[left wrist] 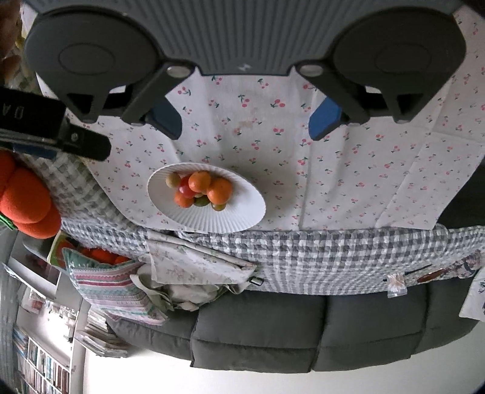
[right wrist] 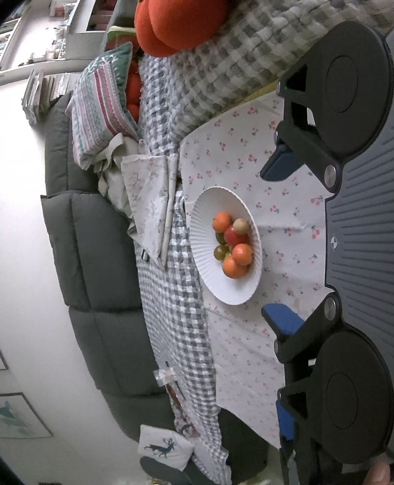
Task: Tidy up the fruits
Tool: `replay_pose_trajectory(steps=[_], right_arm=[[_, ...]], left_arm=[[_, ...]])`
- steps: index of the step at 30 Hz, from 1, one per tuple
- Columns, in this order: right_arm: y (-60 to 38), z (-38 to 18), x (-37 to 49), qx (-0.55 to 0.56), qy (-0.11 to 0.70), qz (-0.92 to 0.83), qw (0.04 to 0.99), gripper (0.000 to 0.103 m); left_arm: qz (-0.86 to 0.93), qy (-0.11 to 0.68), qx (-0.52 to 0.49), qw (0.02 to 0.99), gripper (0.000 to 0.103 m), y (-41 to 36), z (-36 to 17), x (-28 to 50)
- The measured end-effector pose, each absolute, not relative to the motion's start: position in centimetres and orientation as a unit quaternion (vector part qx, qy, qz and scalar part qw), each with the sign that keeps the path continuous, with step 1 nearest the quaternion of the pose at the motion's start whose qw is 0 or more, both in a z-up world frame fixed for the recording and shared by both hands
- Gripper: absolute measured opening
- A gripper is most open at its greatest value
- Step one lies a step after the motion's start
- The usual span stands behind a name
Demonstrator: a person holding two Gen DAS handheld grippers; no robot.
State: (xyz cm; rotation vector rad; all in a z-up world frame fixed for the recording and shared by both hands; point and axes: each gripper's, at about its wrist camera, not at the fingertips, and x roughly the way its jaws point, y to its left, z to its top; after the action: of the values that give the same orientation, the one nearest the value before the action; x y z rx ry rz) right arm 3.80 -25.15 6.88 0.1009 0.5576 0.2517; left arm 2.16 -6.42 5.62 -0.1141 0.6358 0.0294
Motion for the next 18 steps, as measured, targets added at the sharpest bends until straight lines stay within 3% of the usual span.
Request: replay_pose_trajectory(steps=[7, 18], right_arm=[[-24.9, 6.4, 3.0, 0.023, 0.274, 0.109, 0.955, 0.100], [-23.7, 5.3, 3.8, 0.004, 0.288, 0.113, 0.951, 0.100]], left_arm=[[0.024, 0.311, -0.043, 0.949, 0.095, -6.1, 5.3, 1.6], [0.031, 0.318, -0.054, 0.946, 0.096, -5.1, 4.7, 2.0]])
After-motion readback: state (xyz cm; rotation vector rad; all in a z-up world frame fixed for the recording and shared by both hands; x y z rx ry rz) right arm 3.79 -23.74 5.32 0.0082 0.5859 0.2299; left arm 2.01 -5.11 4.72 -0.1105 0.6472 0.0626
